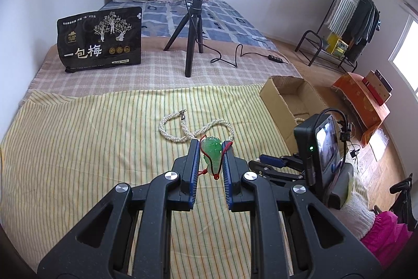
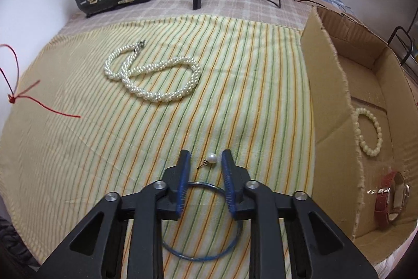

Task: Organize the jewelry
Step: 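Carry the jade pendant and pearl earring into the box and open both grippers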

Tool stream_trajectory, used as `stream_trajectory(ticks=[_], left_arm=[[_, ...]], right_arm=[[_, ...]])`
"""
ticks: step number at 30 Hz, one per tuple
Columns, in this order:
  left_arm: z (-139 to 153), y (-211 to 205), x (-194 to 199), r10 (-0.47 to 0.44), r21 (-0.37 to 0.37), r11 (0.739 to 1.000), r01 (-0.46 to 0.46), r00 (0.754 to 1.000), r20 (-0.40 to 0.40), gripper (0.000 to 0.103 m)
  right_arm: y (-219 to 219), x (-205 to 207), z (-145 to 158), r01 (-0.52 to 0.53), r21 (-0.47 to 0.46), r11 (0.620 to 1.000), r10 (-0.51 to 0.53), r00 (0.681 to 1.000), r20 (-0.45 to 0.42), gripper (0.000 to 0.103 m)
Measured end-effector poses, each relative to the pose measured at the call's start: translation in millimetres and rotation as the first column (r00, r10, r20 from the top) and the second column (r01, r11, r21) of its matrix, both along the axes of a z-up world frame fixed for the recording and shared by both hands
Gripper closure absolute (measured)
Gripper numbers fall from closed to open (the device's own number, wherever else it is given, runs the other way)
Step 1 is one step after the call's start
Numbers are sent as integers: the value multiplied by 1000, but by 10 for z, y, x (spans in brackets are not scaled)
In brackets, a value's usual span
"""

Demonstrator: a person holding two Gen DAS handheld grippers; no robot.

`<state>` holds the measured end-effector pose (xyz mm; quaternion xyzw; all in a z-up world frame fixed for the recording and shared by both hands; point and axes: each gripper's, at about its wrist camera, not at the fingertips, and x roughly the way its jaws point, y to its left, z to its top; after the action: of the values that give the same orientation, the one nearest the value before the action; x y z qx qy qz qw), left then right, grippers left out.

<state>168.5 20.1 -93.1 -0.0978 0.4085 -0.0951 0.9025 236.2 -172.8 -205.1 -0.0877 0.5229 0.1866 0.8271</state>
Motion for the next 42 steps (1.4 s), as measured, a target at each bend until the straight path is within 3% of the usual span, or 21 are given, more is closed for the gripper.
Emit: stream_trajectory(ticks=[3, 10, 21, 42], left_arm=[[0, 1, 2, -1, 0, 1000, 1, 1000, 1, 88], [6, 3, 0, 2, 2, 1000, -2, 1000, 6, 88], [130, -168, -10, -34, -22, 999, 35, 999, 28, 88], [268, -1237, 147, -201, -63, 977, 205, 978, 62, 88]], right_arm=[[14, -17, -1, -10, -7, 1000, 10, 1000, 11, 94], [-16, -43, 50, -15, 13, 1000, 15, 999, 29, 95], [-182, -84, 587, -4, 109, 994, -9, 993, 117, 95], [-1212, 116, 1138, 144, 171, 975, -177, 964, 197, 95]])
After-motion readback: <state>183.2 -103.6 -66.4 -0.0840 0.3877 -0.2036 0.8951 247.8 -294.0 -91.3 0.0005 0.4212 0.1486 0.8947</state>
